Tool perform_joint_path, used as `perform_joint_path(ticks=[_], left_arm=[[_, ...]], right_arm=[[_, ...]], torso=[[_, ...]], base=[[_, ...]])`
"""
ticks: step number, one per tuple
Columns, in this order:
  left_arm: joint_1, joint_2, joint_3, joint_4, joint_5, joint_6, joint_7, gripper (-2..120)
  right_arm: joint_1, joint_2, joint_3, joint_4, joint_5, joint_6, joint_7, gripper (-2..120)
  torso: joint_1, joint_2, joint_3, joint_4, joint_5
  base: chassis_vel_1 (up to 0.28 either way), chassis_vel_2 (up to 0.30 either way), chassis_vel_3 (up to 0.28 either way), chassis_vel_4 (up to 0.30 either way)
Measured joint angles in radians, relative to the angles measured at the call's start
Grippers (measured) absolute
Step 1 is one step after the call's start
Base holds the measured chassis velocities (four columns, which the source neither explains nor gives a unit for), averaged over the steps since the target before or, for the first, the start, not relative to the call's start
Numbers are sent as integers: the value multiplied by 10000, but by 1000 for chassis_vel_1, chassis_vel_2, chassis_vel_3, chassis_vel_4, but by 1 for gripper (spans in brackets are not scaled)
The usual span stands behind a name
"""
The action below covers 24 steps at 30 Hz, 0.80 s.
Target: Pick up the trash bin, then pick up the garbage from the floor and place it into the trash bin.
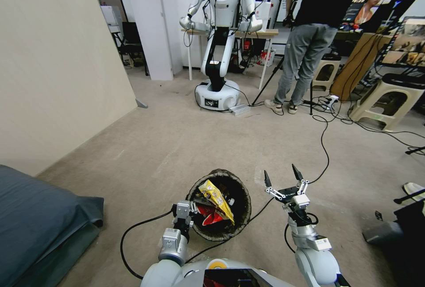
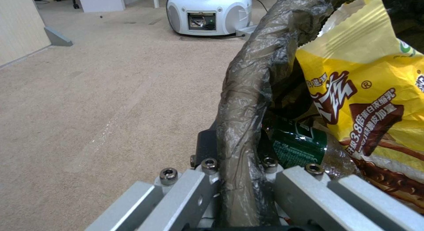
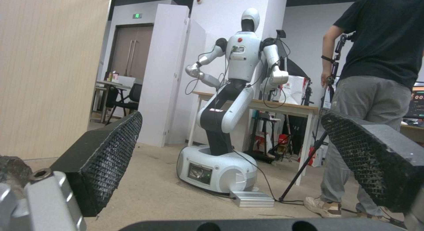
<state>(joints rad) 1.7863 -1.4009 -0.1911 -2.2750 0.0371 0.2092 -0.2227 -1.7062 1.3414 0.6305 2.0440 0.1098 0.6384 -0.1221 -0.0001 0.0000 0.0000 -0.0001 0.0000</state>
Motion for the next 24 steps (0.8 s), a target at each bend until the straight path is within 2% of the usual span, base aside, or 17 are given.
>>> perform_joint_path(ticks=[11,19,24], left_arm=[[-291,-69,-335,-29,-730,448,-282,0],[-651,-211,-1025,265,-1510,973,-537,0],[-1014,-241,-1663,466,-2434,1417,-740,0]], right_arm=[[-1,56,38,-73,-15,99,-92,100],[-25,93,40,-95,-13,168,-215,100],[-42,92,63,-149,-10,232,-279,100]], torso=[[0,0,0,1,0],[0,0,0,1,-1],[1,0,0,1,-1]], base=[[0,0,0,0],[0,0,0,0],[0,0,0,0]])
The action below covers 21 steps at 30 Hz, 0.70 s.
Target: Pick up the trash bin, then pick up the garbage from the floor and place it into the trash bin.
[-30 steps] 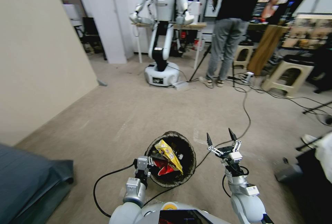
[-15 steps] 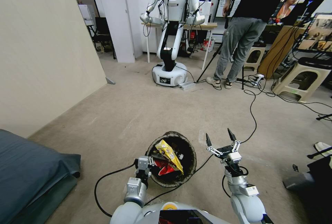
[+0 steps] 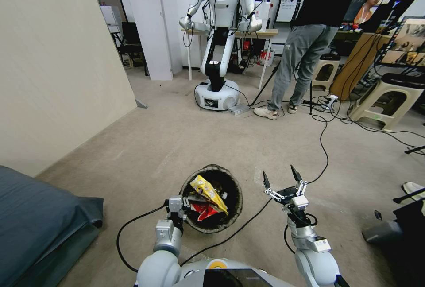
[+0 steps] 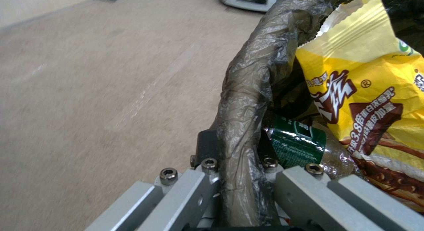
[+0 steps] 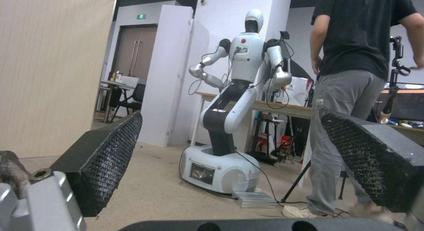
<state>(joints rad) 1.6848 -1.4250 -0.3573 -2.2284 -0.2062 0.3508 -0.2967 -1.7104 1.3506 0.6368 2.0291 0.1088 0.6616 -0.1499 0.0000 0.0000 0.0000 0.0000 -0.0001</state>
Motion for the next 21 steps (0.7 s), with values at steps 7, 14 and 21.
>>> perform_joint_path(ticks=[7,14,21], left_arm=[[-288,-3,-513,323,-976,637,-321,0],[-400,-14,-742,749,-1378,1195,-565,0],[-697,-62,-919,1363,-2188,1437,-811,0]], right_arm=[[5,6,-48,-17,-2,12,-92,100],[-18,7,-79,-11,-13,18,-156,100],[-80,6,-92,-14,-22,81,-260,100]], torso=[[0,0,0,0,0],[0,0,0,0,0],[-1,1,-2,3,9]], base=[[0,0,0,0],[0,0,0,0],[0,0,0,0]])
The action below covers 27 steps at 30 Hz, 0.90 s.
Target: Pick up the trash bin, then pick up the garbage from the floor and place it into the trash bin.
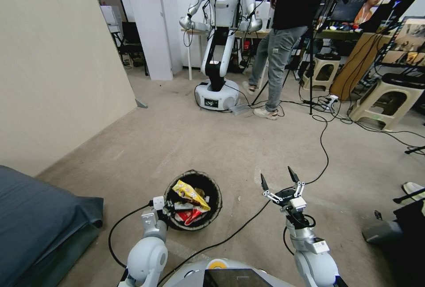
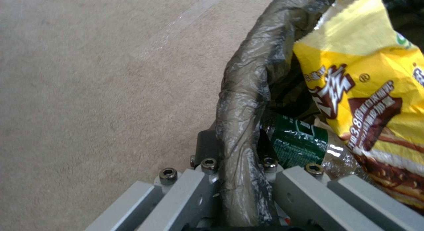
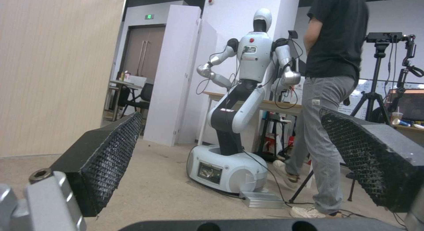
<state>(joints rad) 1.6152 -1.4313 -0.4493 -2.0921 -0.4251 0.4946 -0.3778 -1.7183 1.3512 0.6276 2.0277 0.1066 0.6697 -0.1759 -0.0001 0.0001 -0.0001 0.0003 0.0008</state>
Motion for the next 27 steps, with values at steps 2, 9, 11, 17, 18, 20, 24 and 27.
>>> perform_joint_path(ticks=[2,9,11,17,18,20,24,27], left_arm=[[-41,0,-25,93,-168,69,-56,0],[-80,0,-51,165,-302,159,-83,0],[-104,-1,-67,176,-402,211,-85,0],[-124,-22,-41,169,-470,219,-11,10],[-121,-31,-12,171,-484,209,34,13],[-124,-36,0,169,-505,165,77,15],[-118,-48,20,165,-530,73,165,27],[-120,-48,21,164,-535,62,175,32]], right_arm=[[-4,3,-1,-31,-2,20,-20,100],[5,18,-22,-105,-11,58,-63,100],[26,32,-37,-143,-15,67,-106,100],[33,50,-71,-231,-39,120,-197,100],[32,54,-73,-251,-43,142,-221,100],[25,57,-79,-273,-52,165,-262,100],[3,70,-81,-323,-65,229,-358,100],[-2,76,-81,-344,-68,247,-385,100]], torso=[[0,0,0,1,1],[0,0,0,-1,-3],[1,1,0,-2,-6],[0,0,1,-4,-12],[1,-1,2,-6,-17],[1,-2,2,-7,-16],[1,-2,2,-7,-16],[1,-2,3,-6,-14]], base=[[0,0,0,0],[0,0,0,0],[0,0,0,0],[0,0,0,0],[0,0,0,0],[0,0,0,0],[0,0,0,0],[0,0,0,0]])
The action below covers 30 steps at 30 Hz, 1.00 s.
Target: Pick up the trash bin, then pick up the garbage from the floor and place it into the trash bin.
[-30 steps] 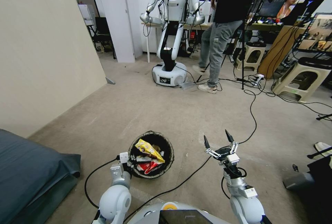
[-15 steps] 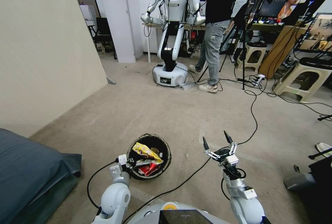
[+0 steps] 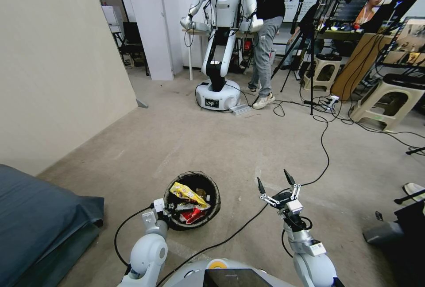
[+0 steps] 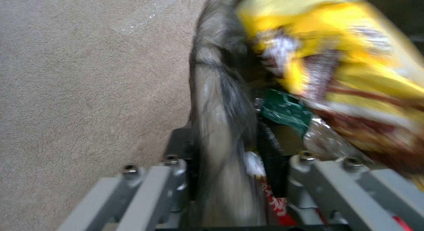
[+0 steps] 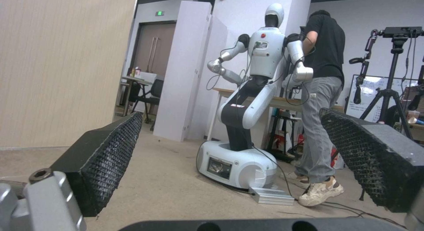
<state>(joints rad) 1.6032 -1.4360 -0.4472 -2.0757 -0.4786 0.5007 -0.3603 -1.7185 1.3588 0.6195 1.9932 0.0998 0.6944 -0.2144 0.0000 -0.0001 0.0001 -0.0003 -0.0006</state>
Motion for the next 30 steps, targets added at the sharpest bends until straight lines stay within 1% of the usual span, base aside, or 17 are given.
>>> perform_joint_path(ticks=[1,2,6,7,10,11,12,13,14,15,17,24,28,30], left_arm=[[-18,1,-12,-21,-4,-19,6,42],[-18,1,-12,-21,-4,-19,6,42],[-51,-6,-2,-37,-9,-52,28,59],[-51,-6,-2,-37,-9,-52,28,59],[-79,-25,10,-76,-9,-113,61,75],[-79,-25,10,-76,-9,-113,61,75],[-88,-26,12,-93,-6,-131,78,79],[-116,-26,10,-119,1,-164,108,85],[-116,-26,10,-119,1,-164,108,85],[-134,-23,6,-137,4,-183,121,90],[-158,-12,-1,-197,5,-205,134,95],[-127,-16,28,-334,51,-262,151,97],[-66,-11,82,-465,294,-553,261,98],[-44,-7,110,-532,526,-866,311,98]], right_arm=[[-10,4,0,-25,-4,29,-60,100],[-10,4,0,-25,-4,29,-60,100],[-13,15,-32,-90,-12,67,-143,100],[-13,15,-32,-90,-12,67,-143,100],[-17,27,-81,-141,-33,92,-217,100],[-17,27,-81,-141,-33,92,-217,100],[-14,28,-86,-144,-35,95,-234,100],[-1,28,-90,-149,-34,97,-258,100],[-1,28,-90,-149,-34,97,-258,100],[3,28,-92,-150,-35,99,-279,100],[0,22,-107,-164,-34,105,-327,100],[-14,25,-170,-213,-40,125,-377,100],[-13,20,-179,-205,-45,126,-385,100],[11,24,-203,-190,-93,125,-231,100]], torso=[[0,0,0,2,5],[0,0,0,2,5],[0,0,0,2,5],[0,0,0,2,5],[0,0,0,3,6],[0,0,0,3,6],[0,0,0,3,6],[-1,0,-1,3,6],[-1,0,-1,3,6],[0,0,-1,3,6],[0,0,-1,3,6],[0,0,-1,3,6],[0,0,-1,4,6],[0,0,-1,3,6]], base=[[0,0,0,0],[0,0,0,0],[0,0,0,0],[0,0,0,0],[0,0,0,0],[0,0,0,0],[0,0,0,0],[0,0,0,0],[0,0,0,0],[0,0,0,0],[0,0,0,0],[0,0,0,0],[0,0,0,0],[0,0,0,0]])
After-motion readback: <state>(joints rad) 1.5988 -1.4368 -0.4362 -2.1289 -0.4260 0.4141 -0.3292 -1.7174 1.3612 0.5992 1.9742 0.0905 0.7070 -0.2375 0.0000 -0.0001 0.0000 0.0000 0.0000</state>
